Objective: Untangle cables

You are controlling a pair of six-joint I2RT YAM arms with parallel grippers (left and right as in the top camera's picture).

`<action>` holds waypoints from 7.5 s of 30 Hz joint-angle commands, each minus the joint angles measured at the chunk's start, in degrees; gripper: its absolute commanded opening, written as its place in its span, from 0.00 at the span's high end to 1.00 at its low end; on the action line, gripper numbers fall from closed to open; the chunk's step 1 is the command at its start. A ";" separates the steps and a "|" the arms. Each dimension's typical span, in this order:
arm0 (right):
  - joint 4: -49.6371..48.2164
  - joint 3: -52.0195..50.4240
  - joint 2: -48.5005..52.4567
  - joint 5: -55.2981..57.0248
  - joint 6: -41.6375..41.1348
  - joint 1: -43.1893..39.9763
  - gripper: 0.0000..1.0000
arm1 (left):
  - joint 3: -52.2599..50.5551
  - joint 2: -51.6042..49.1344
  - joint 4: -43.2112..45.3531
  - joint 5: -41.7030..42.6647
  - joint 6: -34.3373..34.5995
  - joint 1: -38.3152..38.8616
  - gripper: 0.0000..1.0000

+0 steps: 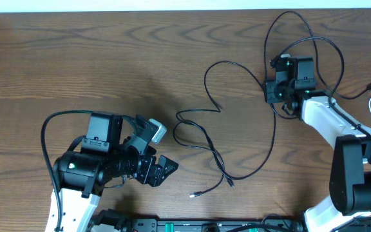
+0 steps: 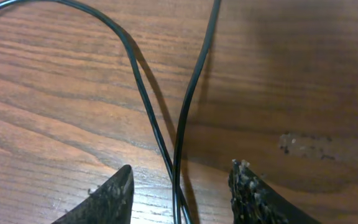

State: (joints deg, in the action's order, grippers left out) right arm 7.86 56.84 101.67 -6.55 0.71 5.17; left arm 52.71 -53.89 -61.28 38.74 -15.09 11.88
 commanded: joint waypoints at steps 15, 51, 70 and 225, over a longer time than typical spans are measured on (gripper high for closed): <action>-12.76 -0.61 10.64 0.55 -5.73 0.17 0.69 | 0.13 0.02 -1.22 0.72 -0.52 -0.17 0.15; -20.79 -0.61 10.88 -1.53 -13.60 0.20 0.76 | 0.11 0.02 -1.22 0.70 -0.52 -0.17 0.15; -20.92 -0.61 12.98 0.42 -13.57 0.46 0.80 | 0.11 0.02 -1.66 0.72 -0.50 -0.17 0.15; -5.42 -0.81 5.31 -20.39 16.55 28.68 0.32 | 3.65 0.63 5.55 -8.33 6.62 -1.25 0.13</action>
State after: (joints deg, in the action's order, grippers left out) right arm 3.92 55.88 103.83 -26.63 18.41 32.95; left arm 55.96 -53.30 -55.46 31.09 -7.55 10.92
